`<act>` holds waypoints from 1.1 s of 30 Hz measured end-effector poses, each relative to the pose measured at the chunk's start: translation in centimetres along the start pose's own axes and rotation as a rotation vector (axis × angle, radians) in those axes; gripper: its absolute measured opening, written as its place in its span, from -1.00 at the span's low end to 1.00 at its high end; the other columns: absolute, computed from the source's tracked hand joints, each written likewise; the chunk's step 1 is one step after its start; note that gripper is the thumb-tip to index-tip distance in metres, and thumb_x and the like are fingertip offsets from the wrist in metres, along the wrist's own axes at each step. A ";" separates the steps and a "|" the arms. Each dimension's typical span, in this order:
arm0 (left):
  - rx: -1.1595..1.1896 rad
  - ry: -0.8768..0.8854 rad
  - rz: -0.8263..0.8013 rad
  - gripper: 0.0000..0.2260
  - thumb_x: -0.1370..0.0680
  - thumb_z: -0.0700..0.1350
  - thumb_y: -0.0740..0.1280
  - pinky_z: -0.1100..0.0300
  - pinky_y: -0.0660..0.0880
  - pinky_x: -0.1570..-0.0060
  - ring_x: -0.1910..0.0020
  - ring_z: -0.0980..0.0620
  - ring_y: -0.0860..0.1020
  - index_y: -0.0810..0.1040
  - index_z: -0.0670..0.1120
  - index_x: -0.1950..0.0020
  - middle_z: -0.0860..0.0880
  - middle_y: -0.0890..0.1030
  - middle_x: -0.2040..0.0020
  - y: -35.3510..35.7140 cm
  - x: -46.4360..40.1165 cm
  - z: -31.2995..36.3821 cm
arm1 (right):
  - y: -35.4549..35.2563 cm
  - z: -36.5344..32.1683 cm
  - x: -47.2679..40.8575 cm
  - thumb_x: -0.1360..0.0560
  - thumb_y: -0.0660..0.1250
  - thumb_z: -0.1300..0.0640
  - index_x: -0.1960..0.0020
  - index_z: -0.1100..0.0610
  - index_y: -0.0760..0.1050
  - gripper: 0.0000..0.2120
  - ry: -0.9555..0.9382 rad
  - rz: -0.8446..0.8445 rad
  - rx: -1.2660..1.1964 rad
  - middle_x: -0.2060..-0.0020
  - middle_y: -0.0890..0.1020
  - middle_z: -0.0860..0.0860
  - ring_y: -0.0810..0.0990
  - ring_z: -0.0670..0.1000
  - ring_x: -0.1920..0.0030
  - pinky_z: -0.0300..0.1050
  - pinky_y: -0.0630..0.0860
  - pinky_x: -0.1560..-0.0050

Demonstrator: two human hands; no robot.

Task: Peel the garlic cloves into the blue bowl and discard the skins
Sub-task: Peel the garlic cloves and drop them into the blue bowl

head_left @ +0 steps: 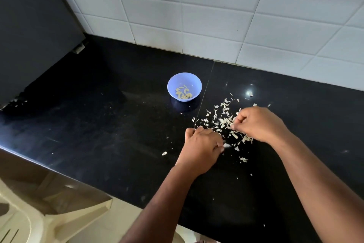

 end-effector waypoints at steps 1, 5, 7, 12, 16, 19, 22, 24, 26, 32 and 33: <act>0.006 -0.032 0.033 -0.96 -0.62 0.01 0.40 0.04 0.20 -0.26 -0.10 0.09 0.45 0.62 0.10 0.01 0.16 0.58 0.03 -0.3 0.0 -0.2 | 0.4 0.2 0.3 -0.44 0.53 -0.18 0.21 -0.13 0.63 -0.83 0.006 -0.029 0.028 0.39 0.67 -0.20 0.66 -0.13 0.35 -0.12 0.60 0.16; 0.057 -0.173 0.160 -0.95 -0.63 -0.06 0.34 0.10 0.20 -0.16 -0.05 0.07 0.52 0.59 0.06 0.01 0.13 0.63 0.04 -1.3 -0.1 -1.6 | 2.0 0.1 1.1 -0.45 0.56 -0.13 0.12 -0.14 0.61 -0.85 -0.020 -0.031 0.112 0.14 0.67 -0.18 0.64 -0.08 0.14 -0.07 0.58 0.06; 0.089 -0.235 0.198 -0.96 -0.62 -0.08 0.34 0.12 0.21 -0.13 -0.02 0.07 0.53 0.56 0.05 0.02 0.13 0.63 0.05 -1.5 0.0 -2.3 | 2.5 -0.1 1.1 -0.51 0.51 -0.06 0.07 -0.13 0.61 -0.92 -0.050 -0.019 0.103 0.09 0.68 -0.17 0.64 -0.06 0.10 -0.03 0.62 0.01; 0.176 -0.352 0.313 -0.96 -0.63 -0.05 0.38 0.12 0.28 -0.16 -0.07 0.06 0.50 0.58 0.06 -0.08 0.16 0.61 -0.06 -2.4 0.4 -3.3 | 1.7 -0.1 1.0 -0.58 0.40 0.04 0.08 -0.11 0.60 -0.92 -0.086 0.036 -0.127 0.17 0.67 -0.17 0.63 -0.10 0.26 -0.11 0.53 0.23; 0.255 -0.357 0.348 -0.93 -0.64 -0.02 0.39 0.05 0.37 -0.25 -0.15 0.04 0.49 0.63 0.06 -0.11 0.14 0.61 -0.11 -2.7 -0.1 -3.0 | 0.9 -0.4 1.2 -0.64 0.36 0.15 -0.06 -0.09 0.61 -0.87 -0.090 0.059 -0.416 0.14 0.70 -0.14 0.70 -0.13 0.25 -0.21 0.52 0.29; 0.310 -0.333 0.331 -0.95 -0.64 -0.03 0.39 -0.02 0.44 -0.28 -0.16 0.04 0.50 0.64 0.04 -0.06 0.14 0.62 -0.08 -2.8 -0.8 -2.3 | 0.0 0.0 1.1 -0.65 0.38 0.15 -0.08 -0.05 0.67 -0.87 -0.081 0.086 -0.417 0.16 0.72 -0.13 0.70 -0.12 0.24 -0.19 0.59 0.25; 0.353 -0.311 0.293 -0.94 -0.65 -0.02 0.38 -0.05 0.47 -0.28 -0.18 0.05 0.50 0.63 0.04 -0.07 0.15 0.62 -0.08 -2.6 -1.5 -1.9 | -1.8 1.3 1.2 -0.62 0.43 0.08 0.01 -0.09 0.70 -0.90 -0.050 0.167 -0.427 0.17 0.74 -0.13 0.72 -0.05 0.18 -0.03 0.68 0.07; 0.370 -0.288 0.276 -0.94 -0.65 -0.01 0.37 -0.07 0.49 -0.26 -0.19 0.06 0.51 0.63 0.05 -0.07 0.16 0.61 -0.09 -2.5 -2.1 -1.7 | -3.3 2.3 1.5 -0.60 0.45 0.06 0.01 -0.10 0.71 -0.91 -0.040 0.248 -0.440 0.12 0.73 -0.19 0.71 -0.08 0.12 -0.20 0.61 0.06; 0.384 -0.271 0.258 -0.94 -0.66 0.00 0.36 -0.06 0.50 -0.27 -0.19 0.09 0.50 0.62 0.07 -0.07 0.18 0.61 -0.08 -2.5 -2.6 -1.3 | -4.4 3.5 1.6 -0.59 0.47 0.08 0.01 -0.09 0.72 -0.92 -0.015 0.302 -0.462 0.11 0.73 -0.20 0.70 -0.14 0.15 -0.32 0.52 0.12; 0.412 -0.228 0.224 -0.92 -0.66 -0.03 0.36 -0.04 0.51 -0.26 -0.18 0.08 0.52 0.64 0.04 -0.10 0.20 0.61 -0.07 -2.4 -3.9 -0.2 | -5.4 5.2 1.4 -0.61 0.43 0.16 0.03 -0.03 0.68 -0.89 0.050 0.424 -0.433 0.13 0.68 -0.19 0.65 -0.18 0.16 -0.24 0.56 0.03; 0.415 -0.226 0.220 -0.92 -0.66 -0.03 0.36 -0.03 0.52 -0.25 -0.18 0.08 0.53 0.64 0.04 -0.11 0.21 0.59 -0.06 -2.4 -4.0 -0.1 | -5.4 5.2 1.5 -0.61 0.42 0.18 0.02 0.00 0.69 -0.89 0.047 0.466 -0.417 0.14 0.67 -0.19 0.63 -0.18 0.18 -0.26 0.54 0.07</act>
Point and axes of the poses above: each hand's wrist, its own x-axis away from the middle knuckle, its own y-axis out of the palm, z = x × y, the point moved 9 cm from there along -x, towards the middle knuckle
